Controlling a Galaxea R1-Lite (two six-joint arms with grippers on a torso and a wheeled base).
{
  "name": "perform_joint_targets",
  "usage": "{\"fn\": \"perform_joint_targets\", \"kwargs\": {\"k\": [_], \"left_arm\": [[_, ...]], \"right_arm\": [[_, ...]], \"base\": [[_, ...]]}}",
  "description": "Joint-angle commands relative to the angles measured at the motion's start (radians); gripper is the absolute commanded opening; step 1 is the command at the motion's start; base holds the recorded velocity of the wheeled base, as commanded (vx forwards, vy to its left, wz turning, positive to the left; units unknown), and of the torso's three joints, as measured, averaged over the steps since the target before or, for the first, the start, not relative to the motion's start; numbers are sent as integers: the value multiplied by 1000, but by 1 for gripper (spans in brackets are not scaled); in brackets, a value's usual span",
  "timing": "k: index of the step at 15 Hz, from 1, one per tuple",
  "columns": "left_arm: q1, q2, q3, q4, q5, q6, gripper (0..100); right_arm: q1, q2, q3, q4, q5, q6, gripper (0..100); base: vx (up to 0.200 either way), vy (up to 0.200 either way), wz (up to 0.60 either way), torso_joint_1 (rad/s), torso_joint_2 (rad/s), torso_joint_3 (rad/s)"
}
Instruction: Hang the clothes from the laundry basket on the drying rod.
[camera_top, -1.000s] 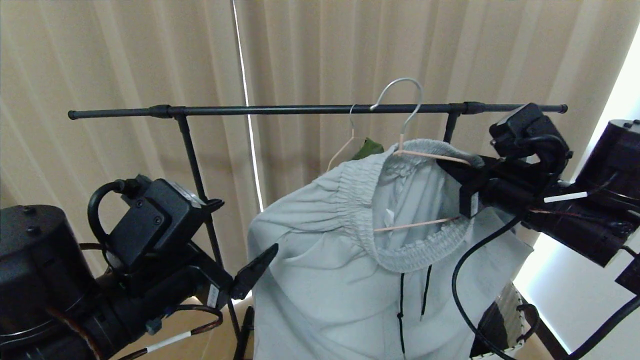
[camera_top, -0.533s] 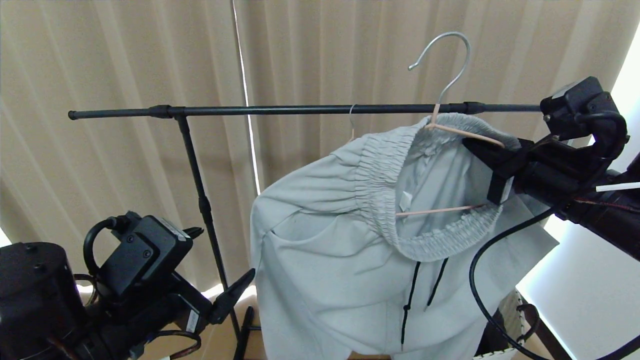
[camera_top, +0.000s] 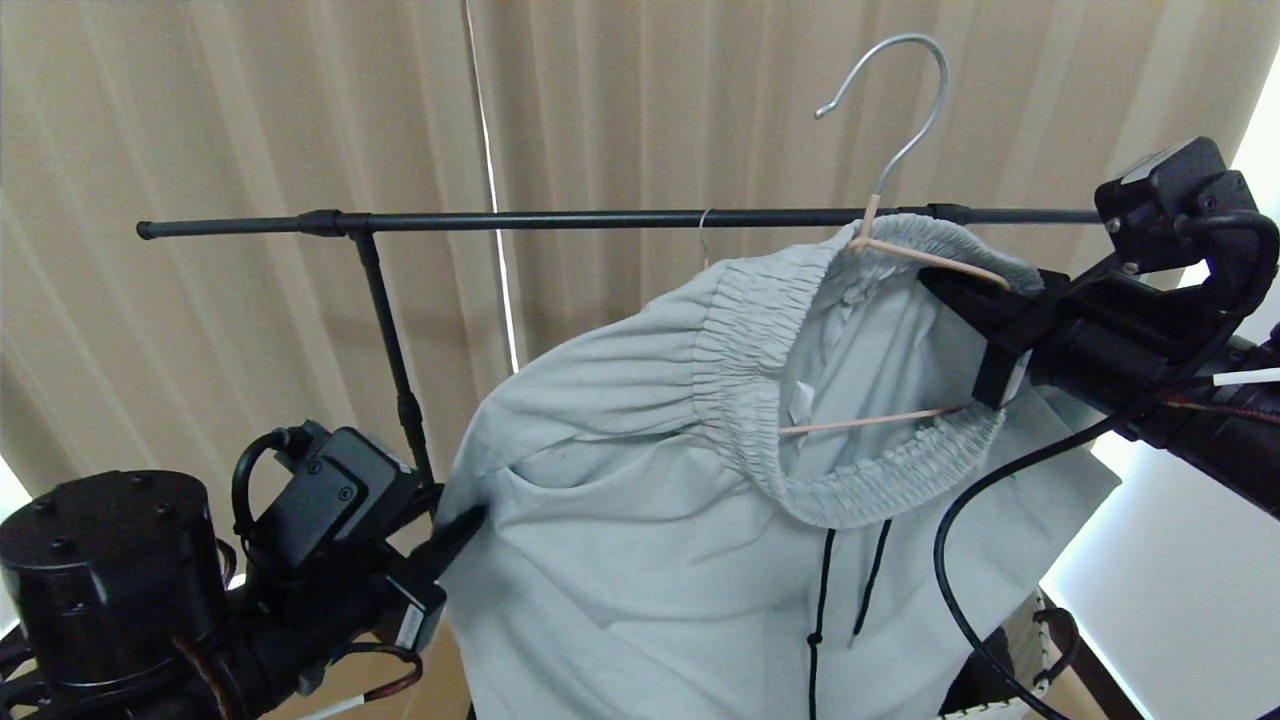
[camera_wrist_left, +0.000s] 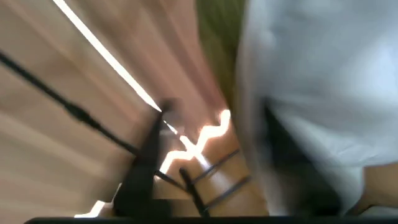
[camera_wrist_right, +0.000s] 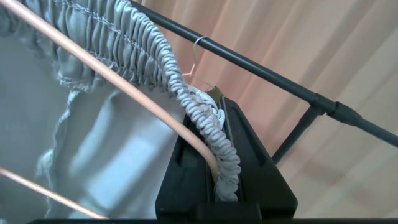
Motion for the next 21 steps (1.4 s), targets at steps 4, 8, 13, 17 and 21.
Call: {"fn": "perform_joint_targets", "kwargs": {"k": [4,8,13,17,21], "left_arm": [[143,15,111,-85,0,9,0],[186,15,132,-105,2,17,0],[149,-19,125,-106,0,12,100],[140,-138,128,-105,-4,-23,100],[149,-321,172,-88,-1,-83,100]], "right_arm": [[-4,-19,3,5,-4,0,0],[-21,-20,5,8,-6,0,0],[-24,-20,6,11,-10,0,0],[-87,-31,25,49,-20,-2,0],[-125,-138,54,230,-58,0,0]], "base": [[0,0,0,0,0,0],[0,0,0,0,0,0],[0,0,0,0,0,0],[0,0,0,0,0,0],[0,0,0,0,0,0]]}}
